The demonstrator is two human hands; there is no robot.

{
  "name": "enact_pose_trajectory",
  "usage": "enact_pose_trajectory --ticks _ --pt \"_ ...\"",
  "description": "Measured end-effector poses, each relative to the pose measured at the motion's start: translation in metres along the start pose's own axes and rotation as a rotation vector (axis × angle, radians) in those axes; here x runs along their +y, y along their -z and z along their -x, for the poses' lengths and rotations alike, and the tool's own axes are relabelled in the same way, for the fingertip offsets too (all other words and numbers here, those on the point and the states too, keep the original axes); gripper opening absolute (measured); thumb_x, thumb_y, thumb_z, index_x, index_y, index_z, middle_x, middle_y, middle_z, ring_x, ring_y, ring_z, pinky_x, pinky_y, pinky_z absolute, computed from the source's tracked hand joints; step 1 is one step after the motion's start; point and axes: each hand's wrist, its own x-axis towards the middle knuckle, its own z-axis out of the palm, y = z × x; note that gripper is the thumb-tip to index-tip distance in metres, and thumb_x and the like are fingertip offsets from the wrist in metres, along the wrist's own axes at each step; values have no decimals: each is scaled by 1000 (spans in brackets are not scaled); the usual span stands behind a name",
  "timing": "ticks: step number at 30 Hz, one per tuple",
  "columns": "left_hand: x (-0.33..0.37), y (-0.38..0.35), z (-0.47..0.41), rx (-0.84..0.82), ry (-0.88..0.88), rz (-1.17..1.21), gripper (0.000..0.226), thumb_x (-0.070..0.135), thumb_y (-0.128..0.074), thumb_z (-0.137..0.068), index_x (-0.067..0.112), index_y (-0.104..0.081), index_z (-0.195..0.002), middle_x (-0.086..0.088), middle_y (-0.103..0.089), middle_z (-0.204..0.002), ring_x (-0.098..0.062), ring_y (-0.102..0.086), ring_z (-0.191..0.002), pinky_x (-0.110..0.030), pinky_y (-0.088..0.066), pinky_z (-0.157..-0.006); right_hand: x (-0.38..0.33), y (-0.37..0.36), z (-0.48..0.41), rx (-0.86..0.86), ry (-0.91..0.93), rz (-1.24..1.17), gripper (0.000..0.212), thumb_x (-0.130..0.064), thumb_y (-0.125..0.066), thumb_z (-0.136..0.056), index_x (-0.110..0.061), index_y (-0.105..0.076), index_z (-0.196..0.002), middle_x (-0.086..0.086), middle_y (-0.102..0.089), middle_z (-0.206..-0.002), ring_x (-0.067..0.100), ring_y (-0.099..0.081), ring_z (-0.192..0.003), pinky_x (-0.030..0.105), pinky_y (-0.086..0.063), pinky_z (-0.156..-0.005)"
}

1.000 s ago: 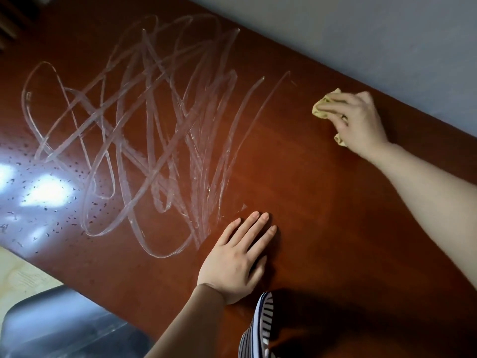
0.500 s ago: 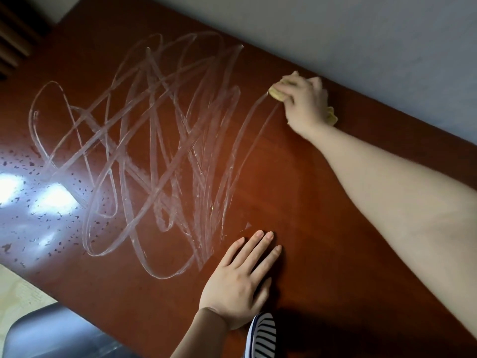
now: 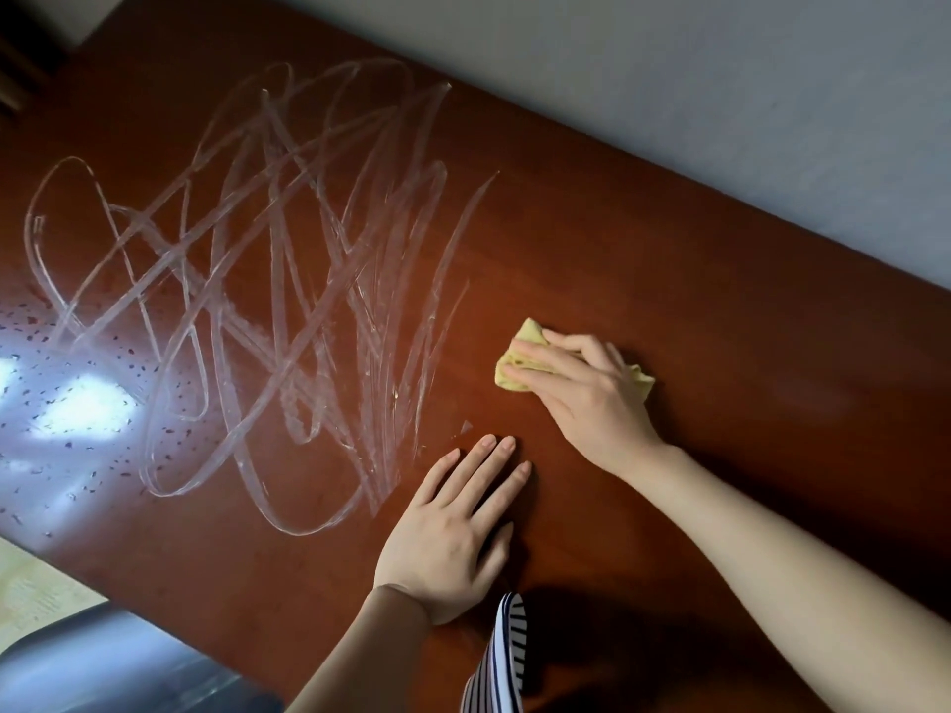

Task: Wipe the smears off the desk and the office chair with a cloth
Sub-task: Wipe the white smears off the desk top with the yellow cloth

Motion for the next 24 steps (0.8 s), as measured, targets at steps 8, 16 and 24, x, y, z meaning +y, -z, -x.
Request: enact_pose_trajectory --ticks 8,16,24 --pt "0 -2 1 0 -6 -6 59 35 -41 -92 23 -31 -149 -1 -25 -156 -16 -15 -146 -36 -12 -118 73 39 19 2 -96 139 28 -7 -62 -86 -19 -72 -110 1 -63 -125 31 -58 -109 44 -43 -84" --pt "0 -5 0 9 -8 0 59 34 -42 -92 23 -30 -149 0 -23 -157 -16 -15 -146 -36 -11 -118 128 44 -48 128 -458 135 28 -14 -51 -96 -18 -66 -119 -2 -58 -132 29 -48 -113 43 -38 -96" --pt "0 -5 0 22 -13 2 59 34 -43 -92 23 -32 -148 -1 -24 -157 -17 -16 -146 -38 -13 -117 106 15 -134 95 -629 123 34 -16 -45 -97 -30 -60 -124 -16 -49 -138 20 -40 -121 35 -29 -96"
